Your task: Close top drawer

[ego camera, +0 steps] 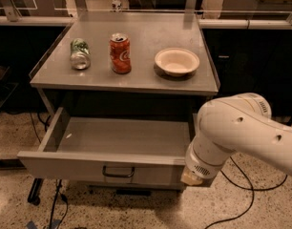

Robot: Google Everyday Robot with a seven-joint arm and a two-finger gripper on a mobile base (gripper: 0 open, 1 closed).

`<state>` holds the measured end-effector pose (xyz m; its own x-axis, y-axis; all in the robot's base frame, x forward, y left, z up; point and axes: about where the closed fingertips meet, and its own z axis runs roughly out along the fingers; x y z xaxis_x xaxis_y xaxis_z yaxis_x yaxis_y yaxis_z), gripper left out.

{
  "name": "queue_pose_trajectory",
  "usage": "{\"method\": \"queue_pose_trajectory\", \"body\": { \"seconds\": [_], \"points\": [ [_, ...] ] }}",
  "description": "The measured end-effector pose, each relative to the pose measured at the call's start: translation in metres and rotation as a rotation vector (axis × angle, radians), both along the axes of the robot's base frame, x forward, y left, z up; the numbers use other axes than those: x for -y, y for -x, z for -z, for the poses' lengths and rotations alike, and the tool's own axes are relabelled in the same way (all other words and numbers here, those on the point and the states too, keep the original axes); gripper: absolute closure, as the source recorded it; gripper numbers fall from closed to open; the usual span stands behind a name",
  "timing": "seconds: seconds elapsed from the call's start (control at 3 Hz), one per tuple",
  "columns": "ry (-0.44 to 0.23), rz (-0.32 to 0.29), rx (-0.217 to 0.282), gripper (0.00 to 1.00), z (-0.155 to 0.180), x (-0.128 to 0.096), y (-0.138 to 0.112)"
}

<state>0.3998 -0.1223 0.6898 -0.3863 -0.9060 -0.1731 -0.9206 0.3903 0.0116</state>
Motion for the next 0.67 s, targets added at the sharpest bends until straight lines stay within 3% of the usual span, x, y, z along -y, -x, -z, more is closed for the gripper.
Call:
{"method": "queue_pose_trajectory", "body": {
  "seconds": [0.67],
  "points": [
    [0.036, 0.061, 0.087, 1.0, 0.006, 0.005, -0.035]
  ]
}}
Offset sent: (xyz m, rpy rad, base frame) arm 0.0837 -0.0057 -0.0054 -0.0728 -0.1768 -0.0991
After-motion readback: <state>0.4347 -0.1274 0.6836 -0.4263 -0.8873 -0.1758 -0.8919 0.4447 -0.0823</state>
